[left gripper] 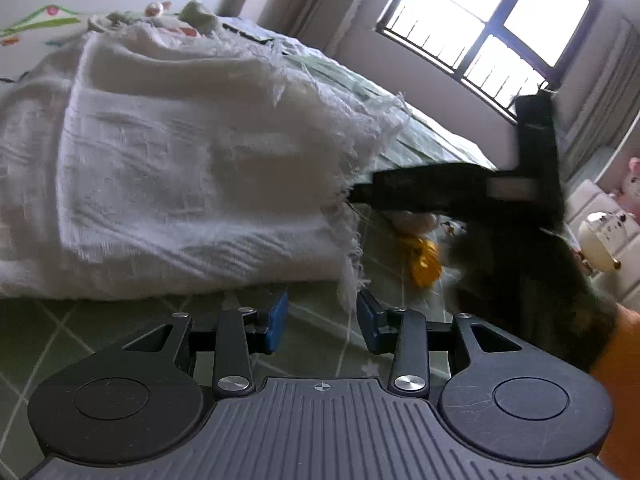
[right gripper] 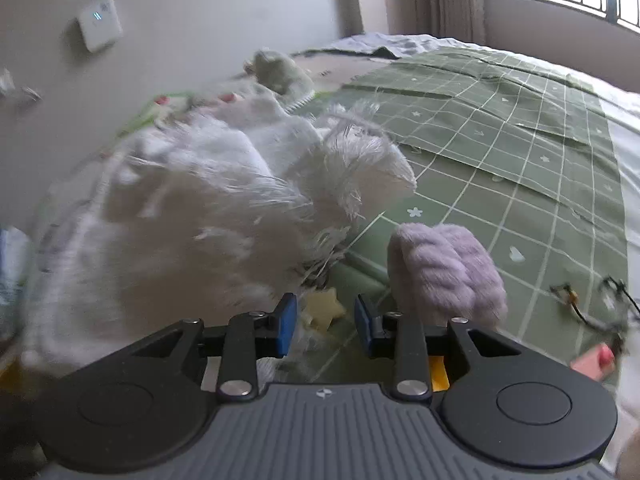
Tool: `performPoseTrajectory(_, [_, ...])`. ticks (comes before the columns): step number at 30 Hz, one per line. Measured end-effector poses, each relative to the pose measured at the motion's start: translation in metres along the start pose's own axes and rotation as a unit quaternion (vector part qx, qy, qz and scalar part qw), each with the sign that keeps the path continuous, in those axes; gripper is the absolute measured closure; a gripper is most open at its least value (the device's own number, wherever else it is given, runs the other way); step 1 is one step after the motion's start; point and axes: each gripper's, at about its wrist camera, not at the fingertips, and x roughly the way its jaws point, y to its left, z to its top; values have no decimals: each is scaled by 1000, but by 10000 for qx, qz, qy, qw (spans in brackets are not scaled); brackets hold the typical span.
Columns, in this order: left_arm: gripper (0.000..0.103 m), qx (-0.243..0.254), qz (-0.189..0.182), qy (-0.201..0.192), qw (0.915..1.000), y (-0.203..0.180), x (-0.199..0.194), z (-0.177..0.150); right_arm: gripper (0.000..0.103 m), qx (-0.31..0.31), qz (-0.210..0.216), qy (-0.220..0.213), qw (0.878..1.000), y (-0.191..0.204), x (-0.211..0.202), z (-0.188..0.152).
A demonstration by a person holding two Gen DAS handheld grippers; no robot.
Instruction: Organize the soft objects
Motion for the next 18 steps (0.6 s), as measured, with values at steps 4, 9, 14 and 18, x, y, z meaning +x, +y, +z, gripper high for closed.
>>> performPoseTrajectory(4, [61,-6,-70,19,10000,3,-1,0,72,-159,-105,319,9993,8,28,0])
performPoseTrajectory(9, [61,-78,70,-92,9999,2,-4,1,76,-412,-64,388,9984,6,3,-18])
performPoseTrajectory(14, [61,-47,16,-69,10000,-20,-4,1,76,-305,171,634,9974,-13,-50,-65])
performPoseTrajectory(18, [61,130,-57,115,9998,-43,3,-3,76,-729,158,543,9957,-15,-99,-108])
